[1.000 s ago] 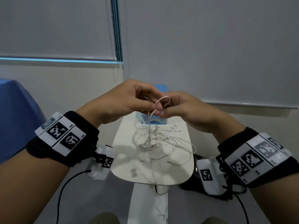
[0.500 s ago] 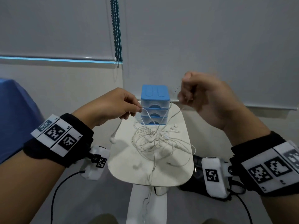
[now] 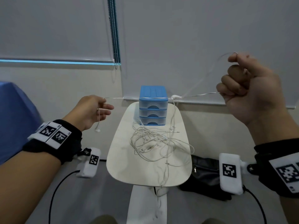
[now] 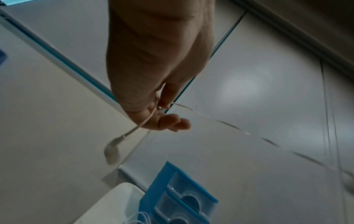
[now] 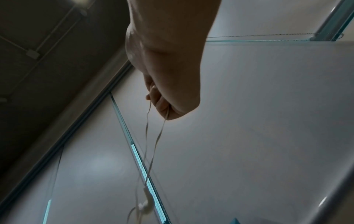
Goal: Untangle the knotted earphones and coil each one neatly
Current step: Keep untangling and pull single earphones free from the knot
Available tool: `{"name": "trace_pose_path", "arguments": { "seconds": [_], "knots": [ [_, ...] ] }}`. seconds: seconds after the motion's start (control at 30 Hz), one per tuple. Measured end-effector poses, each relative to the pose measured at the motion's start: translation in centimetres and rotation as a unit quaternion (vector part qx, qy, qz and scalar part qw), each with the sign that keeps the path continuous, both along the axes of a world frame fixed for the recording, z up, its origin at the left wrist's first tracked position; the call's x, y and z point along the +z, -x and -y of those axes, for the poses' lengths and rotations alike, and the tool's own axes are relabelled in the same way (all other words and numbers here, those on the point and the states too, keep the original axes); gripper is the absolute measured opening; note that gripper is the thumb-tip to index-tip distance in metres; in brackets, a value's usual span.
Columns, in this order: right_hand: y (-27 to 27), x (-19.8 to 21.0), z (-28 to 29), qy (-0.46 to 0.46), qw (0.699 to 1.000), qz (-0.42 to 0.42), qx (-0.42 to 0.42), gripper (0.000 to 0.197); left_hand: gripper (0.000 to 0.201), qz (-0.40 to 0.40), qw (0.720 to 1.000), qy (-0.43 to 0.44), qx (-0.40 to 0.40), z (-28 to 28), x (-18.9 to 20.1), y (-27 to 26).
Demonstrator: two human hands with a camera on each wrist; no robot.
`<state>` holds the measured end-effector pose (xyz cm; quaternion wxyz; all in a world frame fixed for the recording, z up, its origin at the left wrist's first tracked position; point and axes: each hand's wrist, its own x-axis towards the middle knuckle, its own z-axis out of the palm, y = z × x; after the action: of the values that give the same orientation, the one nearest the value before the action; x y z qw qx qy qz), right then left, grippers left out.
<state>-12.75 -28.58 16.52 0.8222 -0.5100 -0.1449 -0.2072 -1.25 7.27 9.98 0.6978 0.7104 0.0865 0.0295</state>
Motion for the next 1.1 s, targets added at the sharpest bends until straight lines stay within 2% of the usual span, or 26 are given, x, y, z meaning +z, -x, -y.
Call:
{"name": "trace_pose_path", "arguments": {
  "seconds": [0.07, 0.13, 0.27, 0.4, 0.47, 0.57, 0.63, 0.7, 0.77, 0.87, 1.0, 1.1],
  "knots": [
    [-0.3, -0.5, 0.5, 0.005, 0.999, -0.018, -0.029, 0.021, 0.014, 0.008, 0.999, 0.035, 0.002, 0.1, 0.2, 0.2],
    [-0.7, -1.0, 0.2, 0.021, 0.999, -0.035, -0.037, 0.021, 0.015, 0.018, 0.999, 0.030, -0.012, 0.7, 0.5, 0.5],
    [-0.9, -0.7, -2.1, 0.118, 0.992, -0.036, -0.010, 0.019, 0.014, 0.046, 0.988, -0.090, -0.113, 3.0, 1.1, 1.5],
    [-1.0, 0.9, -4.6, 0.245, 0.969, -0.029, 0.021, 0.020, 0.014, 0.107, 0.947, -0.199, -0.229, 6.3, 2.2, 3.4],
    [-1.3, 1.5, -5.4, 0.301, 0.953, -0.027, 0.025, 0.021, 0.024, 0.139, 0.925, -0.167, -0.312, 8.2, 3.1, 5.1],
    [-1.7, 1.7, -6.0, 0.392, 0.920, -0.015, 0.001, 0.022, 0.038, 0.140, 0.892, -0.069, -0.424, 10.9, 3.7, 7.2],
    [-1.8, 1.8, -6.1, 0.415, 0.909, -0.011, -0.034, 0.020, 0.029, 0.127, 0.889, -0.034, -0.439, 11.9, 3.6, 7.7],
    [-1.9, 1.8, -5.5, 0.400, 0.913, -0.016, -0.080, 0.019, 0.020, 0.120, 0.894, -0.035, -0.430, 12.1, 2.9, 7.7],
    [-2.0, 1.7, -4.3, 0.352, 0.927, -0.027, -0.126, 0.017, 0.030, 0.111, 0.902, -0.055, -0.414, 11.5, 2.0, 7.3],
    [-2.1, 1.2, -2.6, 0.283, 0.941, -0.045, -0.179, 0.020, 0.030, 0.095, 0.906, -0.080, -0.405, 10.1, 0.5, 6.4],
    [-2.4, 0.6, -1.3, 0.240, 0.942, -0.044, -0.230, 0.018, 0.025, 0.058, 0.898, -0.109, -0.423, 8.4, -1.0, 5.4],
    [-2.8, 0.4, -0.3, 0.215, 0.940, -0.039, -0.261, 0.018, 0.027, 0.031, 0.902, -0.125, -0.411, 6.8, -2.1, 4.4]
  ]
}}
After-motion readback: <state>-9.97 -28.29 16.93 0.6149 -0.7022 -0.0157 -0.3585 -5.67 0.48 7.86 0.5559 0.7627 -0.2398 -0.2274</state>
